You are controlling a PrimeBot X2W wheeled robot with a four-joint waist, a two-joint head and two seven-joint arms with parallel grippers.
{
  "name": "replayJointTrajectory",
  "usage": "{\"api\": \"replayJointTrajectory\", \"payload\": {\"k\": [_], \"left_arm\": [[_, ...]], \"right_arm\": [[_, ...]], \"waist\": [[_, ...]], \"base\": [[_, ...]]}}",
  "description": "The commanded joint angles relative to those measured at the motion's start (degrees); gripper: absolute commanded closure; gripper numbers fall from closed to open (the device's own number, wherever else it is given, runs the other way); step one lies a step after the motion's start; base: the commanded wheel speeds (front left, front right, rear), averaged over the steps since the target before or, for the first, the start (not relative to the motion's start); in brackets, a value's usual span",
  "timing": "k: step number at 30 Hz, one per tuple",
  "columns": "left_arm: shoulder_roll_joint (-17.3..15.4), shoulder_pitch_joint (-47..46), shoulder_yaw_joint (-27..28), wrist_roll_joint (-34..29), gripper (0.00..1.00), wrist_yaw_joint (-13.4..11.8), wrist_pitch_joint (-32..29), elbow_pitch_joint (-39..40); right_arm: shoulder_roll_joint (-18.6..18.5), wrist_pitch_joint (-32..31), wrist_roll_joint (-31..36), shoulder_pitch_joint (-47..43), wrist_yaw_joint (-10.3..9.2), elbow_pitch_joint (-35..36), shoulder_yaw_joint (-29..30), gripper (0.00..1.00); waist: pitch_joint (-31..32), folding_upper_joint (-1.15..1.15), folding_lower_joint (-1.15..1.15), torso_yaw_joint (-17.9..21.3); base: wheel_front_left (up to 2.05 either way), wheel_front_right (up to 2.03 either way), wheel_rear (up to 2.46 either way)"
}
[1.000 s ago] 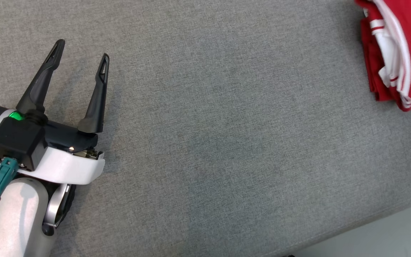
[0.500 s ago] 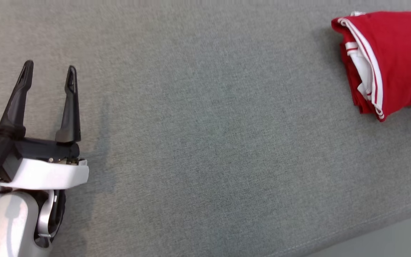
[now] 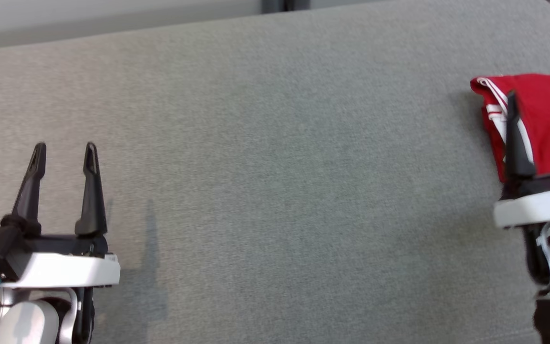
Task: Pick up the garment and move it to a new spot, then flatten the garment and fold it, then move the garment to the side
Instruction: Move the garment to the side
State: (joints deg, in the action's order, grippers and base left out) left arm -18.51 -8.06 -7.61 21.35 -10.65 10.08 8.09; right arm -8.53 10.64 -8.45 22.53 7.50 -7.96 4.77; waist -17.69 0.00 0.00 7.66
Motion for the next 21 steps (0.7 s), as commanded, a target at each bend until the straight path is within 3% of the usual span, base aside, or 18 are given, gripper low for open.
{"api": "replayJointTrajectory", "payload": {"k": [1,7,21], "left_arm": [[0.2,1.1,0.3,0.5,0.00,-0.3,0.2,-0.6],[0.6,4.4,0.0,1.3,0.00,-0.6,0.7,-2.3],[0.6,10.3,-2.6,1.9,0.00,-0.1,-0.8,-4.1]], "right_arm": [[0.9,-0.9,0.8,-2.0,-0.03,1.6,-0.7,0.00],[3.8,-3.2,2.4,-7.6,-0.02,5.7,-2.5,0.00],[5.4,-7.6,1.2,-20.2,-0.02,8.9,-1.6,0.00]], "waist": [[2.6,0.00,0.00,-2.5],[6.1,0.00,0.00,-4.9],[14.5,0.00,0.00,-6.5]], "base": [[0.00,0.00,0.00],[0.00,0.00,0.00],[0.00,0.00,0.00]]}}
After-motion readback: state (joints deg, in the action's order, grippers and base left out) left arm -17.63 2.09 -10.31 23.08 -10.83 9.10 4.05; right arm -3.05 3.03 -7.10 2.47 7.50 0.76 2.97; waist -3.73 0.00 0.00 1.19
